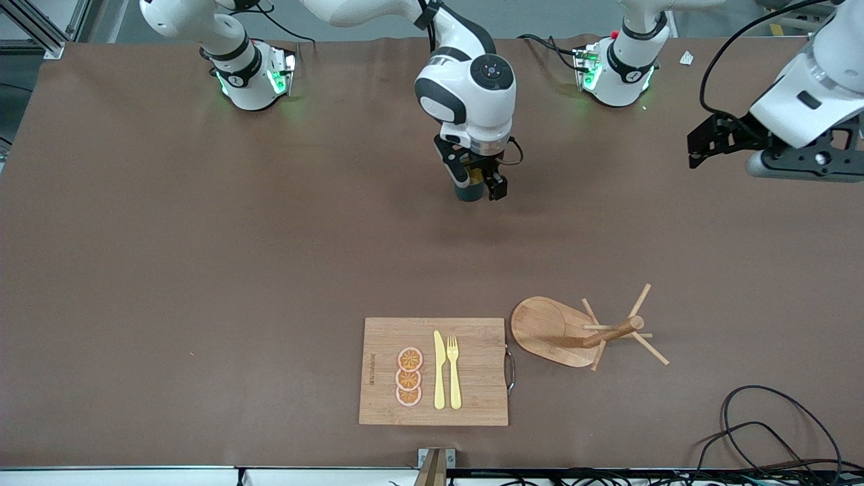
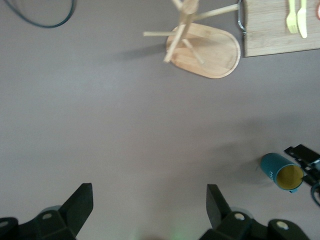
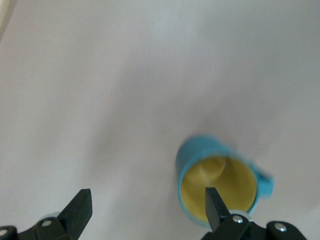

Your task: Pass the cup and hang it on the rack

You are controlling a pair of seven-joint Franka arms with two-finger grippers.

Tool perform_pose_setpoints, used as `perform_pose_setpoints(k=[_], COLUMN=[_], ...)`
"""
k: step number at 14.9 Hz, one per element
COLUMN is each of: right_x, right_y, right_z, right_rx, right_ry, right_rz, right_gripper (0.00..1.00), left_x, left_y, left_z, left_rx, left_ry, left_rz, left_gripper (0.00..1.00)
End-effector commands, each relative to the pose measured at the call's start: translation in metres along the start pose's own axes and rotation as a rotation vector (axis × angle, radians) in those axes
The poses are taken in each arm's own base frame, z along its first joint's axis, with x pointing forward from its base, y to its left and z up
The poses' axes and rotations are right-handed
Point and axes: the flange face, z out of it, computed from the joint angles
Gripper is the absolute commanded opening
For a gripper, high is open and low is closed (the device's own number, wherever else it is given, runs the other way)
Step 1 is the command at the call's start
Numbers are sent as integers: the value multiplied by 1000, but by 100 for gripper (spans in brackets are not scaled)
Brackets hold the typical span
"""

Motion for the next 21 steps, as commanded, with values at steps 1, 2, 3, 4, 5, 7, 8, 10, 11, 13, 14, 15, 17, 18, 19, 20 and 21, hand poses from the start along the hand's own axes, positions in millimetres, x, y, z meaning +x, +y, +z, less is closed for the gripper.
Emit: perform_pose_setpoints(k=[1, 2, 3, 4, 5, 7, 8, 10, 11, 13, 14, 15, 17, 18, 19, 20, 21], right_x=[80, 113, 149, 183, 216, 272, 290, 349, 373, 437, 457, 473, 506, 521, 535, 549, 562], right_y=[-15, -19, -23, -24, -24, -14, -6, 12, 21, 49, 61, 70, 93, 107, 120, 131, 138], right_z=[-53, -68, -81, -93, -103, -126, -135, -165, -179, -200, -201, -203, -213, -218, -225, -227, -231], right_rx=[-36, -47, -43, -33, -30, -20, -15, -36, -42, -66, -71, -72, -69, -67, -60, -56, -45], right_ry=[18, 19, 17, 15, 15, 16, 18, 14, 12, -3, -5, -9, -7, -6, 0, 5, 22], right_rz=[-151, -219, -278, -321, -367, -476, -522, -623, -665, -712, -731, -755, -795, -818, -835, -851, -876], right_gripper=[100, 100, 100, 100, 100, 100, 100, 100, 100, 100, 100, 100, 100, 100, 100, 100, 100], left_x=[16, 20, 23, 27, 29, 32, 33, 29, 27, 18, 11, 1, -19, -30, -45, -59, -70], left_y=[20, 27, 40, 46, 55, 87, 104, 142, 162, 219, 248, 278, 325, 349, 374, 393, 406], left_z=[5, 9, 13, 18, 24, 34, 40, 51, 59, 75, 88, 99, 122, 134, 149, 168, 182], left_rx=[16, 15, 14, 14, 14, 14, 16, 31, 47, 97, 130, 158, 226, 251, 275, 299, 316], left_ry=[5, 1, -3, -12, -19, -21, -22, -28, -23, 17, 34, 52, 97, 130, 155, 172, 203], left_rz=[27, 27, 24, 8, -7, -42, -62, -97, -120, -172, -199, -222, -271, -292, -319, -359, -403], left_gripper=[100, 100, 100, 100, 100, 100, 100, 100, 100, 100, 100, 100, 100, 100, 100, 100, 100])
